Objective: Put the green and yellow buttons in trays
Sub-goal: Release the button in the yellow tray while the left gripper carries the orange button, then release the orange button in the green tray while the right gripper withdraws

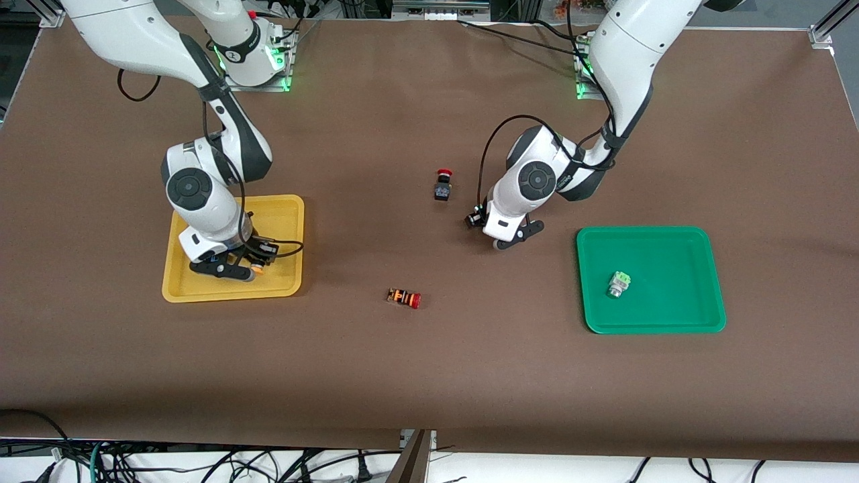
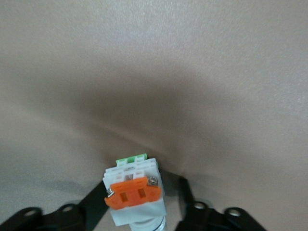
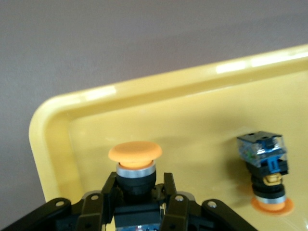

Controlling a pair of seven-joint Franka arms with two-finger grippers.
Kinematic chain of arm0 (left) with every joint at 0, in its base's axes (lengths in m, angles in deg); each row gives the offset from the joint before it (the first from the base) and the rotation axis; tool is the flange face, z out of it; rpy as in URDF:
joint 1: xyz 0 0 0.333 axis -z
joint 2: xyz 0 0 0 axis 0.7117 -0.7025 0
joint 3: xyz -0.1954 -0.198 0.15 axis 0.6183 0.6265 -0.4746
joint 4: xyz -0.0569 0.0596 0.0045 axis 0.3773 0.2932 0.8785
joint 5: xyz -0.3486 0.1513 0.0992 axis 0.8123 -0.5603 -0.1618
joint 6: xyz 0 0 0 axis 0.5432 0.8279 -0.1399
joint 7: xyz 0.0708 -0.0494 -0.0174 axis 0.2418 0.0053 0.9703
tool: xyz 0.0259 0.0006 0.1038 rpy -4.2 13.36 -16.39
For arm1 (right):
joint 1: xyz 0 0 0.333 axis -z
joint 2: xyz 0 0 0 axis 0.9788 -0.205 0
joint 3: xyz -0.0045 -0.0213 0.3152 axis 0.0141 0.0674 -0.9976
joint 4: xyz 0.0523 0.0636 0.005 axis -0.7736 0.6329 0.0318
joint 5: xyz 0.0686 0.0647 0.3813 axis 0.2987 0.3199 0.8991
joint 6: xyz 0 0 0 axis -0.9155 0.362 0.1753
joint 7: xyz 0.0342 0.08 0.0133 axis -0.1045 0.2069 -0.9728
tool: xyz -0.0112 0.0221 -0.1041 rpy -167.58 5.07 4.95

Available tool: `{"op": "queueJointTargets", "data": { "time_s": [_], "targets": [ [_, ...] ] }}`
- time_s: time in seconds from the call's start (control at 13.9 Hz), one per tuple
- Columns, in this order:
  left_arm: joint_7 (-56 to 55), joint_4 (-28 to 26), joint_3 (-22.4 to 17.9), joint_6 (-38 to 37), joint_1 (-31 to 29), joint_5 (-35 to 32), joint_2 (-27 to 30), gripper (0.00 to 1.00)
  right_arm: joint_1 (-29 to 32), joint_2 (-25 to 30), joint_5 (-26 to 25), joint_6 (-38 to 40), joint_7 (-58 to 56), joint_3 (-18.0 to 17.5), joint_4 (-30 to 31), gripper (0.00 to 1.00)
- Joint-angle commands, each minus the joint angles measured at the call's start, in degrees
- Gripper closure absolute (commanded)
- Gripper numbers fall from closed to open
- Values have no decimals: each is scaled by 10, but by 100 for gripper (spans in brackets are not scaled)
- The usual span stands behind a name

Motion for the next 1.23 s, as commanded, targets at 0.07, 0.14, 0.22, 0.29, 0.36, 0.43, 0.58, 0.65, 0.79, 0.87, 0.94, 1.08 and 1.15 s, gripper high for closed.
{"op": "queueJointTargets", "data": {
  "time_s": [0.07, 0.14, 0.22, 0.29, 0.36, 0.43, 0.58, 0.65, 0.79, 0.87, 0.94, 1.08, 1.15],
  "targets": [
    [5, 5, -6, -27, 1, 6, 27, 90, 4, 29, 8, -10, -11, 4, 29, 1],
    [6, 14, -9, -63, -1, 3, 42, 90, 4, 37, 8, -7, -12, 6, 26, 1],
    [8, 32, -15, -109, -9, 1, 56, 90, 5, 43, 8, -1, -16, 10, 21, 1],
    [19, 59, -15, -167, -26, -7, 62, 89, 10, 54, 7, 18, -21, 12, 13, 1],
    [42, 93, -14, -231, -42, -26, 63, 88, 14, 58, 11, 46, -39, 14, -2, 1],
    [70, 124, -14, -292, -58, -49, 63, 87, 17, 62, 34, 89, -60, 14, -31, 1],
    [146, 171, -13, -373, -89, -100, 76, 83, 20, 61, 104, 218, -125, 22, -137, 1],
    [186, 189, -15, -397, -102, -114, 78, 83, 29, 56, 131, 282, -155, 24, -194, 1],
    [291, 205, -16, -426, -135, -165, 78, 80, 51, 51, 143, 359, -189, 24, -273, 1],
    [353, 206, -15, -427, -152, -208, 78, 80, 57, 51, 143, 389, -205, 24, -300, 1],
    [412, 206, -15, -425, -171, -243, 78, 80, 67, 52, 143, 424, -222, 24, -325, 1],
    [520, 206, -15, -409, -224, -282, 72, 80, 83, 52, 143, 490, -246, 26, -369, 1],
    [568, 203, -15, -380, -247, -283, 61, 80, 95, 52, 142, 519, -262, 26, -398, 1]
  ]
}}
